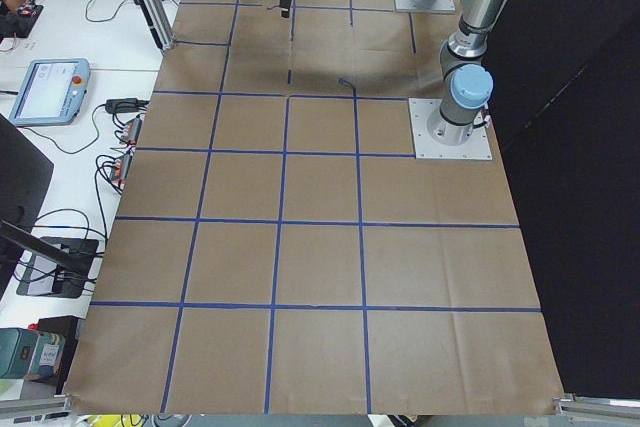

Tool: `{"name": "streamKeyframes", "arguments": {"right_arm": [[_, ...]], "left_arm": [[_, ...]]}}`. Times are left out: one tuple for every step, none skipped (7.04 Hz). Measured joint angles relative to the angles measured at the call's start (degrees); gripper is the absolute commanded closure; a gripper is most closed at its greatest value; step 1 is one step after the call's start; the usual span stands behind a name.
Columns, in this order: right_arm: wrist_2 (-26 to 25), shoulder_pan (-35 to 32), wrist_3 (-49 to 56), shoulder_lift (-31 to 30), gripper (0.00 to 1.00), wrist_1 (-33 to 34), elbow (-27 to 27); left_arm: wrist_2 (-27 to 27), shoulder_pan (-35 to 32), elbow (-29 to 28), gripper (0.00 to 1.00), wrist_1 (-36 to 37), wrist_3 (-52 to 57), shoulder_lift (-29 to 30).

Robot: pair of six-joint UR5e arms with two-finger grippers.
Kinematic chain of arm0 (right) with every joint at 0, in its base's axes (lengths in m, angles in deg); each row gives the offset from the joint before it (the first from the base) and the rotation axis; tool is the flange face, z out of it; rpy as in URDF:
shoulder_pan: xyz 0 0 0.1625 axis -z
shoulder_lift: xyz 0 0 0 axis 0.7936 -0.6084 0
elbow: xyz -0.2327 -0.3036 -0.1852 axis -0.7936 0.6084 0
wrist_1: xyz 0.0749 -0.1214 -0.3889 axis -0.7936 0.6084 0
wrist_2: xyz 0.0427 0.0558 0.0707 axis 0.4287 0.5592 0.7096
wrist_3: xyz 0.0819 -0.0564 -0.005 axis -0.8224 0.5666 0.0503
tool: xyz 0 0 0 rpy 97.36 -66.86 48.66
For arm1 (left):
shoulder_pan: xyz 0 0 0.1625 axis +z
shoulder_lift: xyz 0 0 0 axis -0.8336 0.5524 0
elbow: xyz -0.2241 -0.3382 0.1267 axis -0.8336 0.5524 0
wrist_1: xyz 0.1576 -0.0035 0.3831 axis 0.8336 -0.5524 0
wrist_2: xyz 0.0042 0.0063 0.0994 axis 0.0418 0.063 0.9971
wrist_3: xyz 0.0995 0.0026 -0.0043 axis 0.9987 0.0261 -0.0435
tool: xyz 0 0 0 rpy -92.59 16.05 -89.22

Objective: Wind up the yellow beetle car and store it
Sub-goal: 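Lift the car with the right gripper and carry it into the blue box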

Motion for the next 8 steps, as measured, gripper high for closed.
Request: {"name": "streamKeyframes", "arguments": {"right_arm": [[-0.03, 2.6, 0.44, -2.98, 0.72, -1.2, -2.3], [0.01, 5.65, 2.56, -6.33, 0.72, -1.1, -5.96], [-0.04, 8.58, 6.06, -9.29, 0.72, -0.65, -8.95], [-0.19, 11.95, 11.21, -11.18, 0.72, -0.63, -10.64], [-0.23, 15.68, 17.42, -11.99, 0.72, -0.7, -11.51], [-0.12, 19.57, 23.7, -12.18, 0.72, -0.11, -12.44], [-0.02, 23.11, 29.21, -11.93, 0.72, 2.04, -13.81], [0.02, 26.22, 34.15, -11.41, 0.72, 6.19, -15.95]], "left_arm": [[-0.04, 0.01, -0.04, 0.01, 0.0, 0.0, 0.08], [-0.06, 0.01, -0.13, 0.01, 0.0, 0.0, 0.2], [-0.06, 0.01, -0.17, 0.01, 0.0, 0.0, 0.27], [-0.07, 0.01, -0.17, 0.01, 0.0, 0.0, 0.35], [-0.07, 0.01, -0.17, 0.01, 0.0, 0.0, 0.39], [-0.07, 0.01, -0.17, 0.01, 0.0, 0.0, 0.39], [-0.07, 0.01, -0.14, 0.01, 0.0, 0.0, 0.39], [-0.07, 0.01, -0.11, 0.01, 0.0, 0.0, 0.36]]}}
